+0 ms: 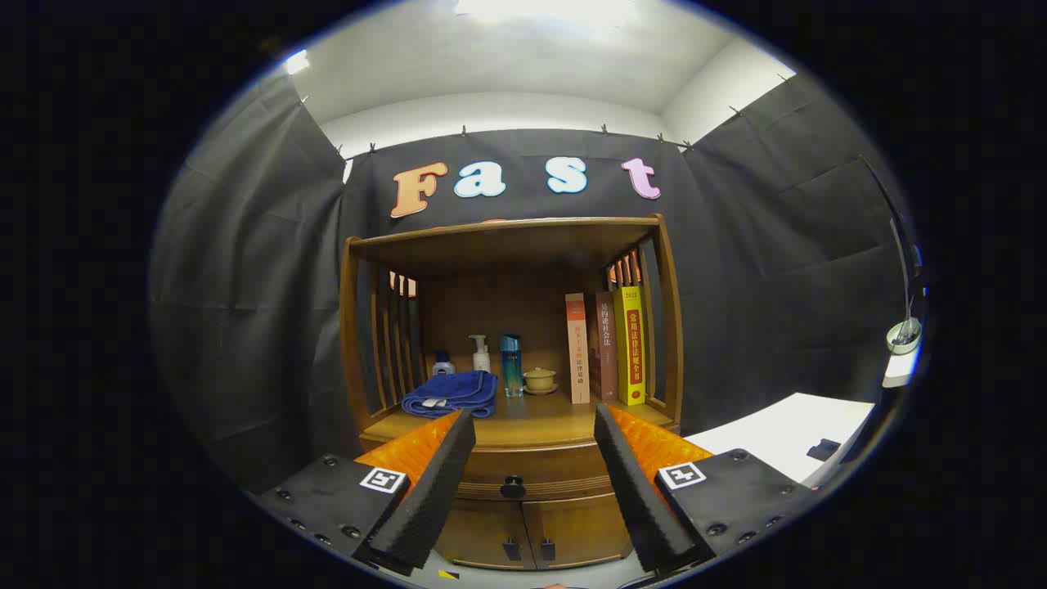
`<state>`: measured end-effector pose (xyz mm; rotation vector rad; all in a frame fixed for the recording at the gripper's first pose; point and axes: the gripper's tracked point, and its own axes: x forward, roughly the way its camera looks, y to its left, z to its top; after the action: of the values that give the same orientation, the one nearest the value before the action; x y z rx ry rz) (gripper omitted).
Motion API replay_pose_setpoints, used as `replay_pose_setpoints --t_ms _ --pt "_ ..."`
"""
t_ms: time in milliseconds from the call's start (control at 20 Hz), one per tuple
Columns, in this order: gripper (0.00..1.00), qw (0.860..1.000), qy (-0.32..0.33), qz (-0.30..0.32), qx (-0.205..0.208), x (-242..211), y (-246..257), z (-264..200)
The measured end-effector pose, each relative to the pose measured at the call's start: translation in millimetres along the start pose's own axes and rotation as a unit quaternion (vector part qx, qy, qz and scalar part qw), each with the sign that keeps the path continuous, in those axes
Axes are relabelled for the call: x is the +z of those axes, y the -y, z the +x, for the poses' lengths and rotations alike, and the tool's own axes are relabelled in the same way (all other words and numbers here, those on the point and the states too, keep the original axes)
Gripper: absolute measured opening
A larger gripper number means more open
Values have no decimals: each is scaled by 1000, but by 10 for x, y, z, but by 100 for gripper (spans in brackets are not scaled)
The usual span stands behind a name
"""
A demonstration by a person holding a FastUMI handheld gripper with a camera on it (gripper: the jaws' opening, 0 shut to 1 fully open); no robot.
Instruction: Pull open the drawer, take out the items inside it, and place them on the countertop above the cabinet.
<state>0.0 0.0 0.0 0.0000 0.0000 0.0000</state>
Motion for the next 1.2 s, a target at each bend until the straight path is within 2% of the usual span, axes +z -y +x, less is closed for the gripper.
replay_pose_setpoints --t_ms 1200 --pt "97 1000 4 2 0 -25 27 -2"
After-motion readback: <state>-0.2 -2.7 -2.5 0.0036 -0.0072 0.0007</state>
